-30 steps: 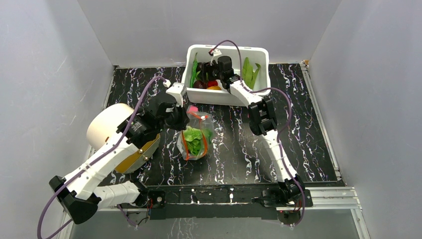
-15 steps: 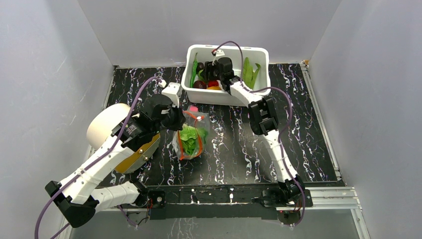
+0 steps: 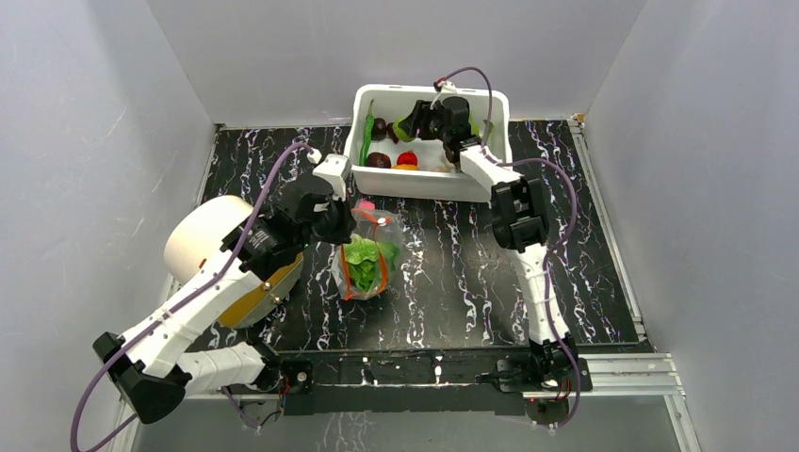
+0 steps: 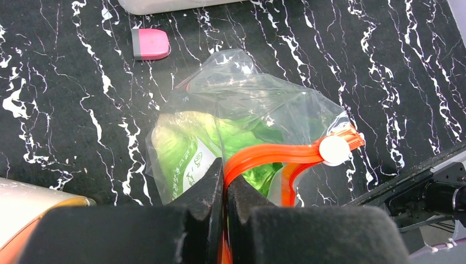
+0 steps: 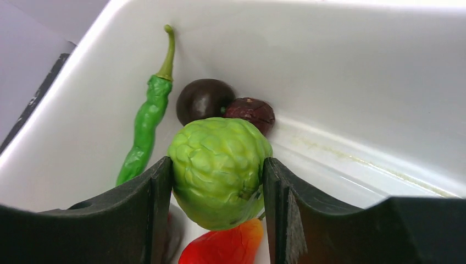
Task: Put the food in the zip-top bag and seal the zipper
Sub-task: Pick up the fake fruit from the bin, then place the fake fruit in the zipper food storage bag.
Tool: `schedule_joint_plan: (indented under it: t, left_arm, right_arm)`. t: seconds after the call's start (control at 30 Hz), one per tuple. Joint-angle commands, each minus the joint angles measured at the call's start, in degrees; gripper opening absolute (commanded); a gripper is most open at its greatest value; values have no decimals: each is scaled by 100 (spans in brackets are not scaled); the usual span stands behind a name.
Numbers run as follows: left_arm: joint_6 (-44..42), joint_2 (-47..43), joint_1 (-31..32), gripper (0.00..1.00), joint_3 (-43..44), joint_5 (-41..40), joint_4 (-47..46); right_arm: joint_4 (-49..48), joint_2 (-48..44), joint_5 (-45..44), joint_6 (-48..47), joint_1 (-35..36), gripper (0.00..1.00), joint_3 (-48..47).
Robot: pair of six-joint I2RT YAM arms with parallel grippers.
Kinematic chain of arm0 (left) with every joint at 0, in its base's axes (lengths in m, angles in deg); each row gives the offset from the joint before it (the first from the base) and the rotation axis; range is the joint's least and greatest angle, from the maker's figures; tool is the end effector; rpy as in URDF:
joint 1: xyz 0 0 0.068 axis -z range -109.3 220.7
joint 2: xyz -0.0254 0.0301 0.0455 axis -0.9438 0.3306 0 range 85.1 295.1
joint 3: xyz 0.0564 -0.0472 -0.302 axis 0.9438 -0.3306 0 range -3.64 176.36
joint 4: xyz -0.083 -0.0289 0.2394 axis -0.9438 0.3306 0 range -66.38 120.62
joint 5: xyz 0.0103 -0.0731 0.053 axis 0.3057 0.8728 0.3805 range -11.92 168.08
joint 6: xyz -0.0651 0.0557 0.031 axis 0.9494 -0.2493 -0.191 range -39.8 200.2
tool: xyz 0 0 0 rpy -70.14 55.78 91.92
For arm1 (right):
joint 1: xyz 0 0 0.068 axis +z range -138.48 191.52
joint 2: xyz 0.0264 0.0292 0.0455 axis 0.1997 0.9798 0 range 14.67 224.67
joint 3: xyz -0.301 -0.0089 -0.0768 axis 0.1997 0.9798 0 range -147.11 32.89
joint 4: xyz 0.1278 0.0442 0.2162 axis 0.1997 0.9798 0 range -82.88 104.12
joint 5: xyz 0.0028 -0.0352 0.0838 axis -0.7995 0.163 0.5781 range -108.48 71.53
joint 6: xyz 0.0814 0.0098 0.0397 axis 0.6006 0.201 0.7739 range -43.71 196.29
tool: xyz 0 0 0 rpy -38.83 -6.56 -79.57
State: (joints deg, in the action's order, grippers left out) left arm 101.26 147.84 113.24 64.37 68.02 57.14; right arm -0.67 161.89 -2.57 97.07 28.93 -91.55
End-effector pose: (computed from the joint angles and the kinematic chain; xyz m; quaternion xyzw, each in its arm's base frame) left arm 0.1929 -0.1577 0.3915 0.1152 0.8484 -0.2054 0.4742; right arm 0.6277 0.2202 0.2013 -0.0611 0.7878 0.3009 0.5339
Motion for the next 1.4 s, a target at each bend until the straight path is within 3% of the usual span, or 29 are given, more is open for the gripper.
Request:
schedule_joint_plan:
  t: [0.0, 0.27, 0.6, 0.93, 1.07, 1.37]
  left_arm:
    - [183, 150, 11, 0, 298, 2, -127]
    - [372, 834, -9, 0, 758, 174, 205]
    - [524, 1214, -49, 0, 1136, 487, 413]
    - [1149, 1398, -182, 0, 1232, 848, 544]
    - [1405, 1535, -299, 0, 1288, 1190, 559]
    - [1605, 1766, -414, 0, 1441, 1511, 394]
  right_arm:
    - [-443, -828, 226, 92, 53, 12, 213]
    - [-382, -1958, 279, 161, 52, 12, 1222]
    - [-114, -4132, 219, 445, 86, 10, 3216]
    - [1232, -7081, -229, 1177, 464, 11, 5488]
    - [1760, -8184, -409, 1243, 572, 11, 5959]
    - [2218, -9561, 25, 2097, 952, 9, 7128]
